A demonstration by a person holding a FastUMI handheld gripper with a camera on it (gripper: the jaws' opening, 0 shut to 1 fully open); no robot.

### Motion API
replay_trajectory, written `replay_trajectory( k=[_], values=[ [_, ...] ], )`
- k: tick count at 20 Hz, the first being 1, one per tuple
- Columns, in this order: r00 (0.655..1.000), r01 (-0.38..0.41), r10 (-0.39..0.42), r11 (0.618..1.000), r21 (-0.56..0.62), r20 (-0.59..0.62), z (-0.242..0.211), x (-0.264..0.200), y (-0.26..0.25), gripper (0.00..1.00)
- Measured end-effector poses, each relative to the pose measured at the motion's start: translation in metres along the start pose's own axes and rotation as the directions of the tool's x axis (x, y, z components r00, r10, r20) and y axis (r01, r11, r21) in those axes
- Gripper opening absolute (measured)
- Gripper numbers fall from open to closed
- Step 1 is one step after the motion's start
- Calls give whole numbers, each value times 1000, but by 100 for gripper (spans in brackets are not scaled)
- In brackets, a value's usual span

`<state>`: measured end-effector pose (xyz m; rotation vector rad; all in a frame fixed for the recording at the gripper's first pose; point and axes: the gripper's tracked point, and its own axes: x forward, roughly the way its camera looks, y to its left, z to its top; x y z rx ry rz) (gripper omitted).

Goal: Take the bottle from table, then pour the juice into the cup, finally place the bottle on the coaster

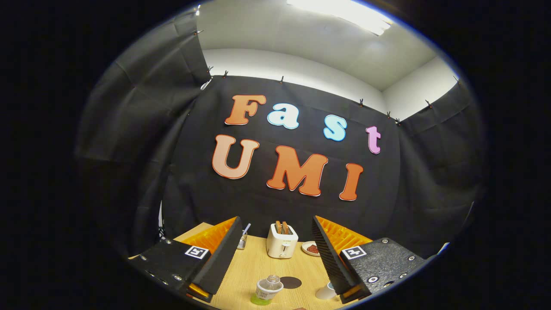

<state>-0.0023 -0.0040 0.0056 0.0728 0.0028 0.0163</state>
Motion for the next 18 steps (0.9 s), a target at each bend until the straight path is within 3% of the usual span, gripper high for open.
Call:
replay_trajectory(
  k=[9,18],
  values=[
    [999,40,-42,996,-76,-19,0,-8,-11,97],
    [998,70,-70,996,53,-2,-14,-9,-24,98]
  ],
)
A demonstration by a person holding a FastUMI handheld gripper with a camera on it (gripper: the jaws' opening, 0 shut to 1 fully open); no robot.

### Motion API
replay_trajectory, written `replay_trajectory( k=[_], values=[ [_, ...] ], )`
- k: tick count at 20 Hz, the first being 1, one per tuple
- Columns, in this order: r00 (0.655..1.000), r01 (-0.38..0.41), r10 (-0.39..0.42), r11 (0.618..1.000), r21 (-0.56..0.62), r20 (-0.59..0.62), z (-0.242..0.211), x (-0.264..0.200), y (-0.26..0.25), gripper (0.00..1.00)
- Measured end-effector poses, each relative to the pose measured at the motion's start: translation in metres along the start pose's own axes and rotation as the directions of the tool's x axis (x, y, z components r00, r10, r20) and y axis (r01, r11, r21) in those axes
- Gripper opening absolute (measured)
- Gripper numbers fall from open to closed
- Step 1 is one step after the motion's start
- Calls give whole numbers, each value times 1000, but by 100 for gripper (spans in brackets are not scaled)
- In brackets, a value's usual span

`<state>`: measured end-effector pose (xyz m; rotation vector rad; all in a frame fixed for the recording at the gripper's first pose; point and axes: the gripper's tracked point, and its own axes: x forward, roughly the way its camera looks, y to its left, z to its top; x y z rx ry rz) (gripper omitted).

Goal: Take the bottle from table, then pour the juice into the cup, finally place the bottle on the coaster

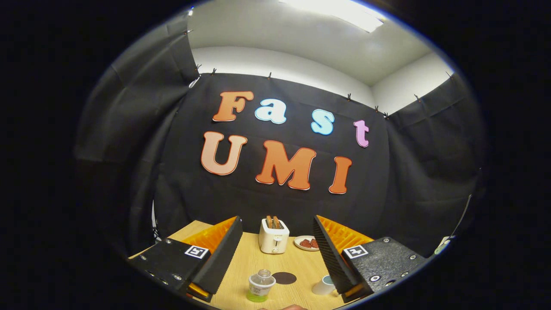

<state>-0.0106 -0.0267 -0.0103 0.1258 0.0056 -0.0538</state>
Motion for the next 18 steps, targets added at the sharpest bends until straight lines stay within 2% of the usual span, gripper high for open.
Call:
replay_trajectory(
  k=[5,9,18],
  values=[
    [1000,-2,1,998,62,20,-12,-1,2,98],
    [1000,14,-16,993,117,10,-38,-1,-6,98],
    [977,80,-58,991,103,-204,-138,-10,-6,98]
  ],
)
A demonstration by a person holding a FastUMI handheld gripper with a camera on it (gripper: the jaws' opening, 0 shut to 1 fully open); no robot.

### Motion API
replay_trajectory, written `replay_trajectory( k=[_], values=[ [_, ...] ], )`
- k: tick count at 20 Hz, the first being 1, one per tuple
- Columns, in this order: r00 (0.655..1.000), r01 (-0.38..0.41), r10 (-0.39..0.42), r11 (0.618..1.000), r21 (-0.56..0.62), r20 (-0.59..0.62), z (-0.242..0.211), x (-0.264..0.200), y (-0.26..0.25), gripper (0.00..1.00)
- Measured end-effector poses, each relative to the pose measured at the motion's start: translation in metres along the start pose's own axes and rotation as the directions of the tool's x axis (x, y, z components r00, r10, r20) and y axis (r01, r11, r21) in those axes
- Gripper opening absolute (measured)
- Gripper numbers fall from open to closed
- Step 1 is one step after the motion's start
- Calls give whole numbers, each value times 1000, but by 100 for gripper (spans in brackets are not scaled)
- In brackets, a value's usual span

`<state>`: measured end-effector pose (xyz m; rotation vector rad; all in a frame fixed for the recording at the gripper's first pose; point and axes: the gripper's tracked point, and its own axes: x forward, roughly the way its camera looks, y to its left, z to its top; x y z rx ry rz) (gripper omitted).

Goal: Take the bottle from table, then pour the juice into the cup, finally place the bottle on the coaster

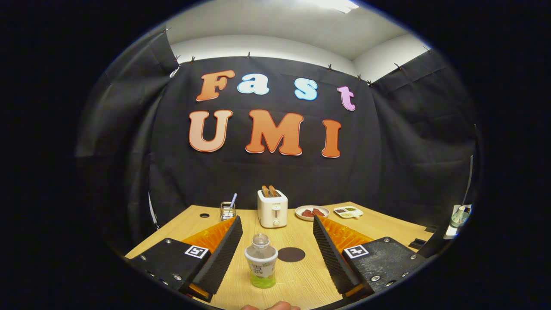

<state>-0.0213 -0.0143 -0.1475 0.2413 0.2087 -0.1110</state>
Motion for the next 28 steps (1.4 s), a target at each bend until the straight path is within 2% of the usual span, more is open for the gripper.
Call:
replay_trajectory(
  k=[8,12,18,22,24,25,28],
  values=[
    [988,-43,42,999,-5,-148,-74,13,17,99],
    [980,-6,11,1000,24,-198,-104,27,15,99],
    [954,-50,61,998,43,-293,-153,48,30,96],
    [949,-80,83,997,22,-304,-165,58,39,86],
    [948,-97,97,995,16,-303,-169,64,42,76],
    [952,-102,108,994,37,-287,-163,60,46,68],
    [949,-155,162,987,47,-270,-163,64,60,63]
  ],
)
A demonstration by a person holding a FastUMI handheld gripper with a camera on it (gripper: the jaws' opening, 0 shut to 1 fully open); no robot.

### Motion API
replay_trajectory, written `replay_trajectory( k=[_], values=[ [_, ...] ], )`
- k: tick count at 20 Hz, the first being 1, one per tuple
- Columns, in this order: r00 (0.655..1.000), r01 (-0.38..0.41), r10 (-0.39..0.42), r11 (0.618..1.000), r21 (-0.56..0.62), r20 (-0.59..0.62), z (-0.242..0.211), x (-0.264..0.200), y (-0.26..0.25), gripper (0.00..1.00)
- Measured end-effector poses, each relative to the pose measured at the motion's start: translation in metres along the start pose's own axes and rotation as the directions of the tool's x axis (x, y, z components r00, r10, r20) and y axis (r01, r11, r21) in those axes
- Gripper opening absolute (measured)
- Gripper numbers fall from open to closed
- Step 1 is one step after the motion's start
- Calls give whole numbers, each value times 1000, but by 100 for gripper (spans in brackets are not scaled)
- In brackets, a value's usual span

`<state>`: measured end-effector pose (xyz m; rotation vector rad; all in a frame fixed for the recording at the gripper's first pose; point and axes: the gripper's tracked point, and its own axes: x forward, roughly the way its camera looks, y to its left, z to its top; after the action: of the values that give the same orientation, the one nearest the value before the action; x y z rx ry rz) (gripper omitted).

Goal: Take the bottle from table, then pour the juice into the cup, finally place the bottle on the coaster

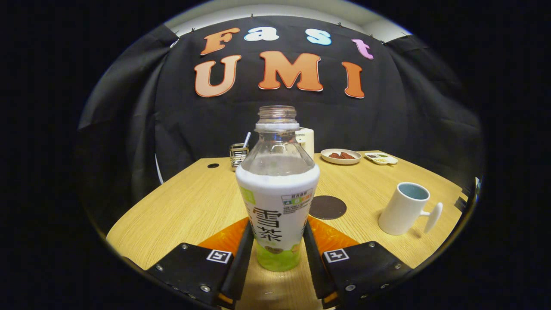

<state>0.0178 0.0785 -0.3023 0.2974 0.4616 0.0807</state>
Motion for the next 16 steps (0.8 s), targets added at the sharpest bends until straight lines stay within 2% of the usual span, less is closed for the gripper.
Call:
replay_trajectory(
  k=[3,6,9,12,16],
  values=[
    [1000,-19,19,999,27,-17,0,2,-2,58],
    [997,-79,81,985,152,-8,7,1,1,58],
    [992,-124,120,952,279,33,21,-2,-3,58],
    [989,-148,138,922,358,56,31,-3,-12,58],
    [977,-215,179,841,497,119,54,-4,-15,58]
  ],
)
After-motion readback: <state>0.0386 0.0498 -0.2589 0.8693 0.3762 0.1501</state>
